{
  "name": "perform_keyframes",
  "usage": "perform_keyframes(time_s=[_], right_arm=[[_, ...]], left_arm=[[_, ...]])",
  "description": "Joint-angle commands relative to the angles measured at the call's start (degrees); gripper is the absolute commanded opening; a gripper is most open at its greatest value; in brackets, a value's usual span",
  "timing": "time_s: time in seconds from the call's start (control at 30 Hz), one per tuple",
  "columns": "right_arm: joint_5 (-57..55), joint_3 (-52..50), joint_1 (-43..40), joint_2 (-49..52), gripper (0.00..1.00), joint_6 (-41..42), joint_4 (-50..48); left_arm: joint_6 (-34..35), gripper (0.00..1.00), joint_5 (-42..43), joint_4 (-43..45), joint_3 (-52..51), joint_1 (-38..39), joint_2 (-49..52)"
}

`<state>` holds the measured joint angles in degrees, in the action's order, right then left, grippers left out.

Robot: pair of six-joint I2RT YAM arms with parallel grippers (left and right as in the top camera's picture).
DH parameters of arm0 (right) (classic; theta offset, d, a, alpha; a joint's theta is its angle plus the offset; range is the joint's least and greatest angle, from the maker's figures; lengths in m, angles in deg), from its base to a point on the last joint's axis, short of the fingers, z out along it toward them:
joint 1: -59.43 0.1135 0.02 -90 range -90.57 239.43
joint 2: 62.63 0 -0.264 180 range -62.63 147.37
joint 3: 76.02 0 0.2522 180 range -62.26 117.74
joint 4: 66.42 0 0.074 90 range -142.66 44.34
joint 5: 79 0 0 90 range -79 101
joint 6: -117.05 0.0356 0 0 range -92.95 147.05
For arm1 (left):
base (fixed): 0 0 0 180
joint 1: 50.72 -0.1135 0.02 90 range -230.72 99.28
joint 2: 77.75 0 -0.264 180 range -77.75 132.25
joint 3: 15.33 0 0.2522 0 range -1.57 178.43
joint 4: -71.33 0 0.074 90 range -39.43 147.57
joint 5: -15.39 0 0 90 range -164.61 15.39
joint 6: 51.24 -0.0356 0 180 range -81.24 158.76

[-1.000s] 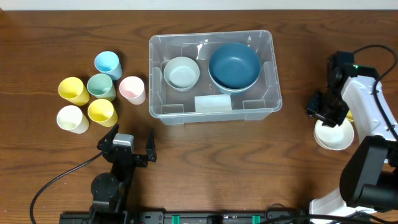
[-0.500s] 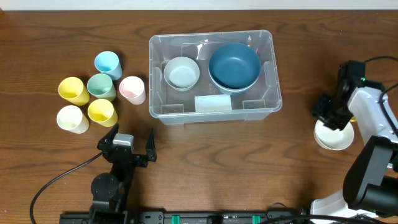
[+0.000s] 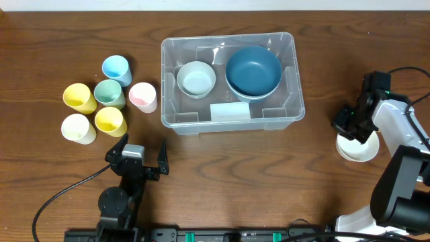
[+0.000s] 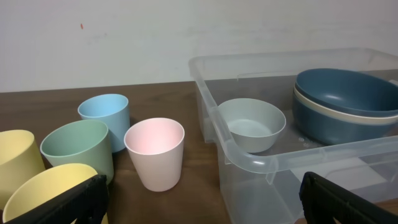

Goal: Pack container
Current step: 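Move the right gripper to the white bowl and grip its rim, then lift the white bowl and carry it over the grey-blue bowl in the bin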

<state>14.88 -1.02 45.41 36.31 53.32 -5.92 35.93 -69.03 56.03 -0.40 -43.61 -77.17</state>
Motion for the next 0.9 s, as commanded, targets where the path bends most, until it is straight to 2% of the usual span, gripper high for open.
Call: perform_keyframes(time_s=[0.0, 0.3, 0.5, 0.87], right_arm=[[0.39, -1.49, -0.22, -1.01, 0.06, -0.2, -0.31], [0.44, -3.65, -0.22, -1.01, 0.01, -0.7, -2.03], [1.33, -2.84, -0.22, -1.03, 0.01, -4.02, -2.89], [4.11, 12.7, -0.15, -4.66, 0.01, -8.76, 11.02]], left_arm=[[-0.13, 0.98, 0.42, -2.08, -0.94, -0.31, -0.35], [-0.13, 0.98, 0.42, -2.08, -0.94, -0.31, -0.35], [-0.13, 0.98, 0.42, -2.08, -0.94, -0.31, -0.35], [-0.13, 0.98, 0.42, -2.08, -0.94, -0.31, -0.35]])
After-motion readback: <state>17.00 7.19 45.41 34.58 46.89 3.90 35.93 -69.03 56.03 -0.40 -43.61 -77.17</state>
